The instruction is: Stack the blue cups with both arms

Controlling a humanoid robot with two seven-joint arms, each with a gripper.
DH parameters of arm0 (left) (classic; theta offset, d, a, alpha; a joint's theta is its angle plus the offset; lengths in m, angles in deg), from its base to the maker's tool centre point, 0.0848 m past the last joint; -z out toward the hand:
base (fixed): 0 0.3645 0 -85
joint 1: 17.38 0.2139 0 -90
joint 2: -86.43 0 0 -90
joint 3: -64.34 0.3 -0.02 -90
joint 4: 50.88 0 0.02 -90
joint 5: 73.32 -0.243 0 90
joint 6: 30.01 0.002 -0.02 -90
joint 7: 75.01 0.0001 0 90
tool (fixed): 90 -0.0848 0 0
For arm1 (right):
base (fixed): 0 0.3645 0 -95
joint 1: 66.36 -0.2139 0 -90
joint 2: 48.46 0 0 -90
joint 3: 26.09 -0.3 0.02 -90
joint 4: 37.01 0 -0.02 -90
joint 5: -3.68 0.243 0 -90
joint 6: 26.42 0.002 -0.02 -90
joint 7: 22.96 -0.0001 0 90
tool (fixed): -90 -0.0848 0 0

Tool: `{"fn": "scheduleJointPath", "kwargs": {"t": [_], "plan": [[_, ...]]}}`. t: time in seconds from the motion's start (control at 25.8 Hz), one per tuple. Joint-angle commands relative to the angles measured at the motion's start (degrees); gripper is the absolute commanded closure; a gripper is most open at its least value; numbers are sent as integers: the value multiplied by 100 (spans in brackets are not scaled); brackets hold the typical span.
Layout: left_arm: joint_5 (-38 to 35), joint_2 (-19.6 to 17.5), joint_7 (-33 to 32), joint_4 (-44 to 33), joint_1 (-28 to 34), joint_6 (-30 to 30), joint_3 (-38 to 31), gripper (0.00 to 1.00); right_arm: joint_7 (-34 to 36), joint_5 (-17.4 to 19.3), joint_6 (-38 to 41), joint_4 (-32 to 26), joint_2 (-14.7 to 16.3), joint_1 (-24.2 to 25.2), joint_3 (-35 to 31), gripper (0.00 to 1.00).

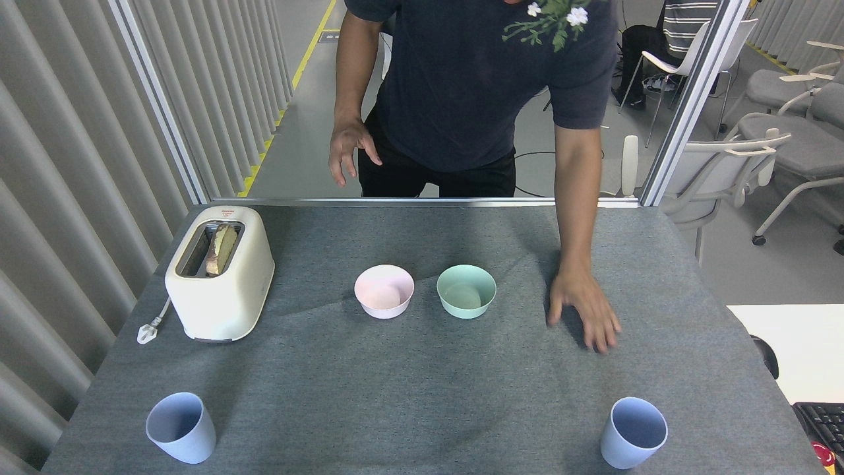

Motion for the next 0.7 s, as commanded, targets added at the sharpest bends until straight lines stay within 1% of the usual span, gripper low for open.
{"fn": "scheduleJointPath", "kwargs": {"t": [0.0, 0.23, 0.31, 0.47, 0.66], "plan": [[0, -6, 10, -9, 4, 0, 0, 0, 6, 0, -1, 15, 0, 0, 2, 0], [35, 20, 10, 70, -40, 17, -27, 0, 6, 0, -10, 24, 0, 0, 11, 0], [290, 20, 18, 140, -84, 140, -106, 0, 6, 0, -1, 24, 0, 0, 2, 0], [1002, 91, 18, 184, -198, 703, -141, 0, 6, 0, -10, 33, 0, 0, 11, 0], [1064, 91, 1, 395, -488, 1441, -132, 0, -3, 0, -10, 59, 0, 0, 11, 0]]}}
